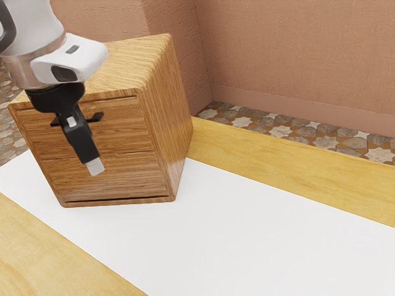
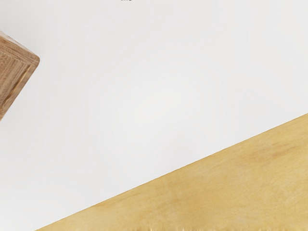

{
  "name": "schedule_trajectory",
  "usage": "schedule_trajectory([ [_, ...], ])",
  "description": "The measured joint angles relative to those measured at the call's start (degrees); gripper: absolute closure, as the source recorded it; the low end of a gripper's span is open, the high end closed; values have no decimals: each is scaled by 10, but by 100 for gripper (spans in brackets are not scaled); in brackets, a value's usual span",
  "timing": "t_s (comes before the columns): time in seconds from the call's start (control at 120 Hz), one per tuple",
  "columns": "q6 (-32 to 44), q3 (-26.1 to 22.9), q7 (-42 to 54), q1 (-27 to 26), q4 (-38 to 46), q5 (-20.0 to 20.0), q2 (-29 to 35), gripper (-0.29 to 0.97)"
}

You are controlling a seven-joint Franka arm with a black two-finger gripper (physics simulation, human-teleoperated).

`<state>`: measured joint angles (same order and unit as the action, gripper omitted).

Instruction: Pull the drawer handle with one arm to open the drawer

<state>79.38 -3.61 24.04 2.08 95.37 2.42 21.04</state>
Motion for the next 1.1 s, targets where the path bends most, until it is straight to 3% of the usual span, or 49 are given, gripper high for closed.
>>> schedule_trajectory([
  [0.458, 97, 124, 259, 0, 60, 64, 12, 0],
  [0.8, 173, 157, 411, -2, 65, 86, -10, 0],
  [1.1, 182, 189, 493, 0, 61, 105, 12, 0],
])
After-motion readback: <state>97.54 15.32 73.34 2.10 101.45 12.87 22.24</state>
